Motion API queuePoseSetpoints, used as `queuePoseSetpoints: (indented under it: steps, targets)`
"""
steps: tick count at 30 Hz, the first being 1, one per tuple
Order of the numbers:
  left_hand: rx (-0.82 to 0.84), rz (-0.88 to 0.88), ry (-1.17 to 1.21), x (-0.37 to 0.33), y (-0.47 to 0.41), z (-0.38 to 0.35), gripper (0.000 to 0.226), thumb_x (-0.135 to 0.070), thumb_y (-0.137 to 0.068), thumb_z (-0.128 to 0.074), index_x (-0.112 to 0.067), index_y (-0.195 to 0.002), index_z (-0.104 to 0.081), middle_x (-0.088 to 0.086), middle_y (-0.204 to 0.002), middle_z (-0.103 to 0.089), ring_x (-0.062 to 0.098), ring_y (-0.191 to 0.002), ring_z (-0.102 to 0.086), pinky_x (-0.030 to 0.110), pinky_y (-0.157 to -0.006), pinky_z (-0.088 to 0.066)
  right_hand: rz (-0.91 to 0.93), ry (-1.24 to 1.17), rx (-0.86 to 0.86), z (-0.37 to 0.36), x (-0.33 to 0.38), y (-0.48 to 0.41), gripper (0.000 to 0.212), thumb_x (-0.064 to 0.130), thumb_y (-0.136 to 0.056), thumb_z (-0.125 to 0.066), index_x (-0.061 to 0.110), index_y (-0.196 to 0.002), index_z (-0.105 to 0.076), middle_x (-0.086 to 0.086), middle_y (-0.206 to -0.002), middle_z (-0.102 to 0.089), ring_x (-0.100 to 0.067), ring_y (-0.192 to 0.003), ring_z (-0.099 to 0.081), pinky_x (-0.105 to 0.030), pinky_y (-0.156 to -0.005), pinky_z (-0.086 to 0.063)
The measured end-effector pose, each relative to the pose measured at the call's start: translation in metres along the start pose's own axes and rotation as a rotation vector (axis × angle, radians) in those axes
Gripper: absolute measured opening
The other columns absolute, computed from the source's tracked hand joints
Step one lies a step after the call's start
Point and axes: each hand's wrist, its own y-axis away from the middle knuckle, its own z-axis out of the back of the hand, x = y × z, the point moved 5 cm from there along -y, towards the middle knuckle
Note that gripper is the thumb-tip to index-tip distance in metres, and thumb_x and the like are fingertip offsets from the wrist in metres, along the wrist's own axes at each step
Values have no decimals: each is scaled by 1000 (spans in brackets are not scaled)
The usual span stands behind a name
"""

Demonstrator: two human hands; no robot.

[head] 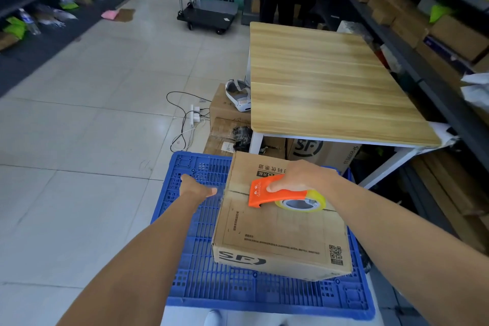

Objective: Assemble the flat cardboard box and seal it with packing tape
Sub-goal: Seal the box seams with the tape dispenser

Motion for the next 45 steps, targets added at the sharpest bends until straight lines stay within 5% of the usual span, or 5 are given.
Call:
queuePoseSetpoints:
  steps: [15, 25, 29, 31, 45]
  targets:
    - [34, 1, -184, -3, 5, -30, 93, -16, -86, -68, -11, -151, -2, 19, -99, -55, 26, -81, -59, 34, -75, -47, -18, -90, -25, -2, 1, -3, 56, 65, -72, -62, 15, -99, -61, 0, -89, -59, -19, -84, -59, -29, -69, -43]
    - [-187, -120, -629, 5, 12, -22, 87, -37, -78, -73, -9, -142, -22, 17, -146, -26, 34, -131, -34, 45, -103, -35, -18, -48, -10, -1, 4, -2, 63, 64, -76, -60, 9, -106, -61, -2, -90, -55, -19, -78, -53, -29, -66, -38]
    - [26, -241, -359, -8, 8, -35, 8, -9, -91, -57, -6, -83, -55, 12, -81, -58, 27, -77, -59, 40, -78, -52, -23, -37, -5, -2, 3, -3, 50, 63, -76, -59, 14, -87, -57, 0, -85, -55, -18, -76, -53, -28, -65, -38]
    - [116, -200, -157, -14, 6, -38, 35, -21, -96, -50, -11, -62, -44, 6, -62, -49, 27, -68, -54, 42, -80, -55, -23, -39, -10, -2, 4, -4, 45, 63, -75, -60, 19, -74, -50, 2, -78, -52, -15, -70, -51, -27, -63, -37]
    - [242, -146, -179, -19, 16, -58, 66, -44, -86, -63, 3, -130, -49, 18, -124, -61, 36, -112, -59, 48, -96, -50, 38, -8, 41, -1, -13, 0, 67, 80, -65, -56, 20, -94, -54, 1, -96, -55, -21, -90, -56, -30, -77, -45]
